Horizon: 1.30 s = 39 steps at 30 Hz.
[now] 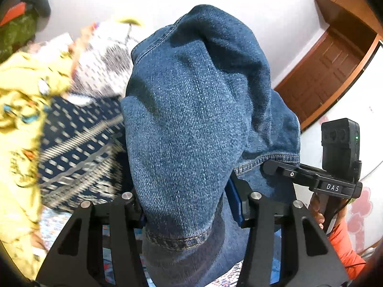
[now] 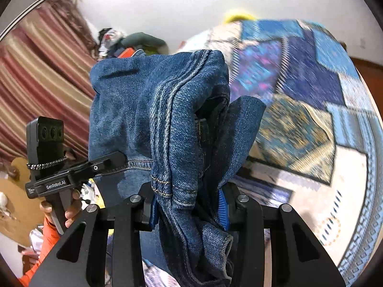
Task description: Fold large clothes
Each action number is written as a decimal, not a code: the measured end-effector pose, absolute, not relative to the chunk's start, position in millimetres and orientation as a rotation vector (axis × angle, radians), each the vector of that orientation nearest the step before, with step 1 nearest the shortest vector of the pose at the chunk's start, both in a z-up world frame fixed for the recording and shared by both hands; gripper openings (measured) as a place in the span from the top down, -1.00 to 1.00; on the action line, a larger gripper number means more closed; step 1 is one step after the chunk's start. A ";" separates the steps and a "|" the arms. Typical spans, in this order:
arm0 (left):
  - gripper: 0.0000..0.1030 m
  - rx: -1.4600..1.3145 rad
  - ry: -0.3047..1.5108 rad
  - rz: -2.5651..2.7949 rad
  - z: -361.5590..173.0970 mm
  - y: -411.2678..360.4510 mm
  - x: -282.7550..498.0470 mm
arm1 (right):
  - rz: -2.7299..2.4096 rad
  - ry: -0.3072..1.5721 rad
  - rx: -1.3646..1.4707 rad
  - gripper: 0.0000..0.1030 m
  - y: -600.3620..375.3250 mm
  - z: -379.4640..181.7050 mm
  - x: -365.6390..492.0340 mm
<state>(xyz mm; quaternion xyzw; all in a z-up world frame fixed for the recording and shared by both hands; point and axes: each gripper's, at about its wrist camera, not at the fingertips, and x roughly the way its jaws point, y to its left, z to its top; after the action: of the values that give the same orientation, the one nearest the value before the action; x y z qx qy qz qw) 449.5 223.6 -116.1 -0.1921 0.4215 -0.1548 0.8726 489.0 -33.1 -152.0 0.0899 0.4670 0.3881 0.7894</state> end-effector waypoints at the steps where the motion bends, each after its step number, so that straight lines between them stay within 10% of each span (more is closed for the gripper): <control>1: 0.00 -0.400 0.862 -0.312 -108.0 234.1 444.8 | 0.850 0.990 0.189 0.31 -24.0 -147.1 488.3; 11: 0.00 -0.383 0.816 -0.189 -90.4 312.1 441.5 | 0.933 0.966 0.239 0.31 58.8 -151.9 505.5; 24: 0.00 -0.482 1.071 -0.082 -215.8 373.0 534.7 | 0.781 1.177 0.284 0.31 124.4 -256.1 565.0; 33: -0.68 -0.507 1.074 0.023 -258.5 382.6 549.4 | 0.738 1.190 0.235 0.10 128.3 -285.5 588.5; 39: -0.72 -0.448 1.063 0.050 -245.9 369.3 513.3 | 0.716 1.184 0.101 -0.25 115.3 -277.9 559.8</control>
<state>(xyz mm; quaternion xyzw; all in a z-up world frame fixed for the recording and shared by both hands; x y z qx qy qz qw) 513.3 369.3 -245.9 -0.2118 0.5025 0.0237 0.8379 559.8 115.3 -277.9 0.0465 0.5457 0.3301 0.7688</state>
